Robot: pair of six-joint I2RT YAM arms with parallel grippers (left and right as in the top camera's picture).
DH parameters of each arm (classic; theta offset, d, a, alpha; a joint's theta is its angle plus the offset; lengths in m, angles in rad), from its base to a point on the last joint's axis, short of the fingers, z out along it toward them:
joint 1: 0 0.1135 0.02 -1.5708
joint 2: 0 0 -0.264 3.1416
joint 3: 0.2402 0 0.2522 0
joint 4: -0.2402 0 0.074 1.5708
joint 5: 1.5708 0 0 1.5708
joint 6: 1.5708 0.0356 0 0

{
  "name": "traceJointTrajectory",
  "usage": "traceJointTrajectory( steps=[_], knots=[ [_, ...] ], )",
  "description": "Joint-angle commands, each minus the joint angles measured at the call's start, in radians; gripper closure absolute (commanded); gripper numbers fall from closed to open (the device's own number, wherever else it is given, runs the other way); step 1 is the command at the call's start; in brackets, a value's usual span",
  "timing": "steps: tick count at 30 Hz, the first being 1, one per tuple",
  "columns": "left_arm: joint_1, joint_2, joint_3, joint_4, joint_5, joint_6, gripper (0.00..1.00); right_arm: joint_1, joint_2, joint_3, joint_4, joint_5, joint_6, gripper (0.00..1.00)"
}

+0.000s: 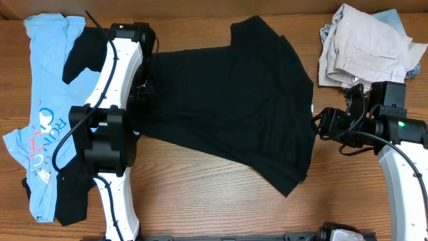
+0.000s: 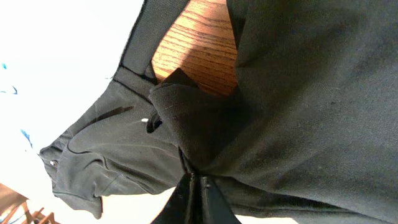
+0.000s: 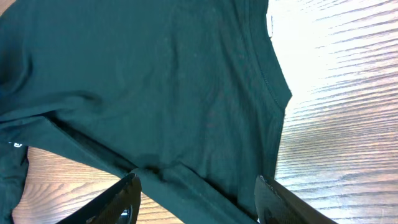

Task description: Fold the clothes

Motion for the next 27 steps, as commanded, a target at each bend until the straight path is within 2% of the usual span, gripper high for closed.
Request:
traceJointTrajectory(
  steps=[1,8,11,23,27],
  knots=[
    [0.006,-0.027,0.000,-0.016,-0.014,-0.001,0.96,-0.002,-0.001,-0.007,0.003,0.006,0.000,0.37],
    [0.006,-0.027,0.146,-0.157,-0.022,0.034,0.96,-0.002,-0.001,-0.007,0.003,0.006,0.001,0.37],
    [0.005,-0.051,0.200,-0.157,0.041,0.119,0.96,-0.002,-0.001,-0.007,0.003,0.006,0.001,0.37],
    [0.004,-0.188,0.228,-0.157,0.111,0.140,0.96,0.000,-0.001,-0.007,-0.085,-0.022,0.006,0.39],
    [0.004,-0.236,0.228,-0.156,0.104,0.148,0.96,0.031,0.000,-0.023,-0.131,-0.032,0.064,0.43]
  ],
)
